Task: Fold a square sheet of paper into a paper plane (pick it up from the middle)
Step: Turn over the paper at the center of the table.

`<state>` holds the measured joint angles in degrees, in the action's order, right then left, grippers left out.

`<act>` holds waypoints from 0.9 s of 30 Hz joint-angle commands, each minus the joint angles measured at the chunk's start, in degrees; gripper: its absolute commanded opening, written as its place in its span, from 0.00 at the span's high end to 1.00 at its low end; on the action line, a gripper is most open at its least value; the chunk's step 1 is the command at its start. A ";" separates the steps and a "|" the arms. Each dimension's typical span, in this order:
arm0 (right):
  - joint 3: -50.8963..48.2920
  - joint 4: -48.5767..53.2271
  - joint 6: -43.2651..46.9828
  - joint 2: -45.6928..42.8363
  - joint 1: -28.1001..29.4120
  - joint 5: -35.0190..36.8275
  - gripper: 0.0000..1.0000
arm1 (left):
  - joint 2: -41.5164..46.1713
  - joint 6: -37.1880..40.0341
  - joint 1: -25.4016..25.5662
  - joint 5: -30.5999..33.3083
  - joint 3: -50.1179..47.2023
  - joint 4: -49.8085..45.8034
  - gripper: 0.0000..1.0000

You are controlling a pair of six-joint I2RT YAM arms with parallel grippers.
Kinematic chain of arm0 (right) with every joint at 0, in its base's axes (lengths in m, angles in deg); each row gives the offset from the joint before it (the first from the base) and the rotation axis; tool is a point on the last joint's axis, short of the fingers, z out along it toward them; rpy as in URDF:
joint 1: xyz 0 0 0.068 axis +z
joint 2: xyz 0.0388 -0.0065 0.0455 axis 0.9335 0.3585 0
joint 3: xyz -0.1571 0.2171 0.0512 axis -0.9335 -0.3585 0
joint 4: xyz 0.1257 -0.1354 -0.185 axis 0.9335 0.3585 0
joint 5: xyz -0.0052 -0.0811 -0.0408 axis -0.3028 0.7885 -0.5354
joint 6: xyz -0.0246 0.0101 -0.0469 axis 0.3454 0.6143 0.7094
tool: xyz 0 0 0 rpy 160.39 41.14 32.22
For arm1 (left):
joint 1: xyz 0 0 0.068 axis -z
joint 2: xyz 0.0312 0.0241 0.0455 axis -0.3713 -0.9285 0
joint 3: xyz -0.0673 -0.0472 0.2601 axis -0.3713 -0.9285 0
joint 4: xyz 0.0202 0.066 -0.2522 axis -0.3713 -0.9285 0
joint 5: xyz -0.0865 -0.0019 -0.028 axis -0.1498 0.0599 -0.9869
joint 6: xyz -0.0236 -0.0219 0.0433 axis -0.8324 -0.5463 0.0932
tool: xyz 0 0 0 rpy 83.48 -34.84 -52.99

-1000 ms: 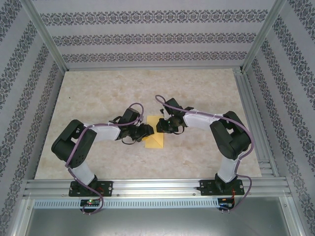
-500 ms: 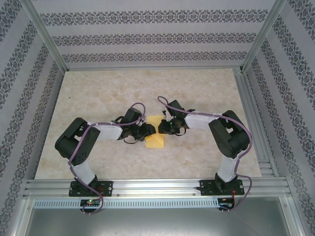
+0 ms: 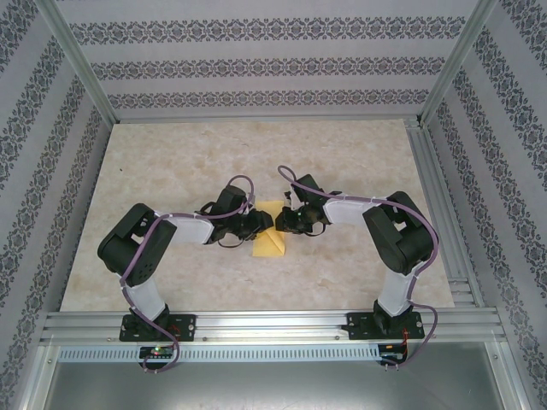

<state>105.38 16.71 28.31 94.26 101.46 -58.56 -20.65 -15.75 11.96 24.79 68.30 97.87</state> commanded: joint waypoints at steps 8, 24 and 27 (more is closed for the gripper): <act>-2.09 -2.60 -2.23 0.00 -1.41 -0.91 0.79 | 0.03 0.22 0.89 0.52 -1.37 2.92 0.83; -5.98 0.92 -1.66 -25.77 -10.21 10.41 0.35 | 11.26 23.54 1.15 15.71 14.22 -37.62 0.92; -7.92 0.78 -1.79 -29.19 -12.33 12.12 0.30 | 12.73 30.79 1.65 25.23 21.42 -50.94 0.91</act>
<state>99.85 16.54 26.38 66.79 90.44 -50.65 -10.53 4.08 12.73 39.01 84.58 64.37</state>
